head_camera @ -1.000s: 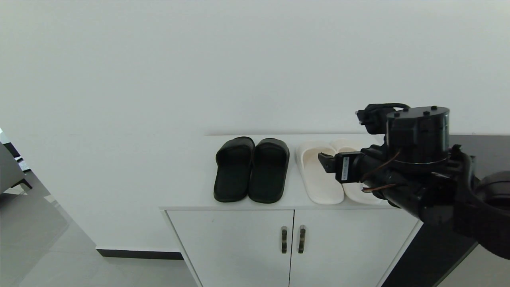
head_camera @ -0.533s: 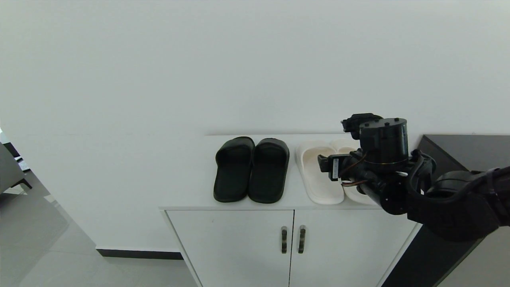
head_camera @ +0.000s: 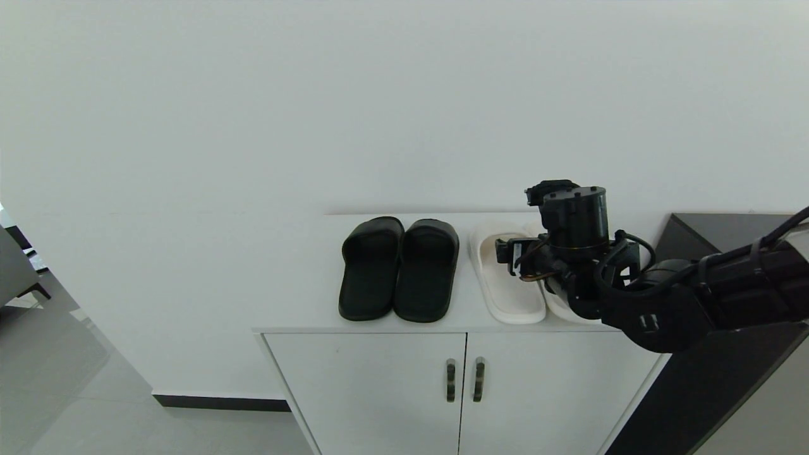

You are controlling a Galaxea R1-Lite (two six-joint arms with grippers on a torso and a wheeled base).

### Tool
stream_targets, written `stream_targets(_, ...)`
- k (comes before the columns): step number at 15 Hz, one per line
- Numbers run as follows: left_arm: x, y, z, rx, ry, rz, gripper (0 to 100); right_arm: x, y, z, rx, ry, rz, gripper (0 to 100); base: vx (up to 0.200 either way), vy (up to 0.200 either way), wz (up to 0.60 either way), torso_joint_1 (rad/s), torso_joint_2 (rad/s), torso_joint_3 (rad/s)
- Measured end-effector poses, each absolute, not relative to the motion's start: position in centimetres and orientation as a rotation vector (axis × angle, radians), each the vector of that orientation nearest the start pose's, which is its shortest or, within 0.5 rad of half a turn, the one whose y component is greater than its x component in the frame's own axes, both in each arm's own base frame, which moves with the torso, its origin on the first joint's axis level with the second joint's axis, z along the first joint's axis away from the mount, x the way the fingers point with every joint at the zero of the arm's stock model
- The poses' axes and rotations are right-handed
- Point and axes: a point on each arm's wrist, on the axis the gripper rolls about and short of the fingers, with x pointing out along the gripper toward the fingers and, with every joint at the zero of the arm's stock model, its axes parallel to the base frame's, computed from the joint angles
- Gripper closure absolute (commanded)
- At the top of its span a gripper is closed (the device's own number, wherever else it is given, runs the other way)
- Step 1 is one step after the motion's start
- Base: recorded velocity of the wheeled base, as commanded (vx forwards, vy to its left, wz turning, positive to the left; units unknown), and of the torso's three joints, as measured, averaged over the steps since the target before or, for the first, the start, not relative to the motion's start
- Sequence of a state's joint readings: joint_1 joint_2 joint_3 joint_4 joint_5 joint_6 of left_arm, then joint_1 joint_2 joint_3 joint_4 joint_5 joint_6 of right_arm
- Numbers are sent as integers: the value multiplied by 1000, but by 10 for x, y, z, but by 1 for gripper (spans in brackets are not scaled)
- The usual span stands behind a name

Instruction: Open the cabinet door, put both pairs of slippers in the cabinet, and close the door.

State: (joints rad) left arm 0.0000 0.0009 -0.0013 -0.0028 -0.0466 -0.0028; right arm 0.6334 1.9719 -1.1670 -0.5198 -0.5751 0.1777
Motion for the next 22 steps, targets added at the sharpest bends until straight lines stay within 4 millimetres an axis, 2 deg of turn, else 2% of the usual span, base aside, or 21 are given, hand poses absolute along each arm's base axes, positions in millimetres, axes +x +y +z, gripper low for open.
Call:
stream_targets(10, -23, -1, 76, -3, -3, -47, 100, 341, 221, 163, 43, 247, 6, 0, 0, 0, 0, 0, 0, 0)
stream_targets(11, -23, -1, 76, -3, -3, -47, 100, 345, 220, 163, 47, 244, 1, 100, 0, 0, 0, 0, 0, 0)
stream_targets(17, -23, -1, 76, -3, -4, -47, 100, 355, 218, 161, 53, 235, -19, 100, 0, 0, 0, 0, 0, 0)
stream_targets(22, -23, -1, 76, -3, -4, -47, 100, 354, 216, 164, 73, 224, -10, 100, 0, 0, 0, 0, 0, 0)
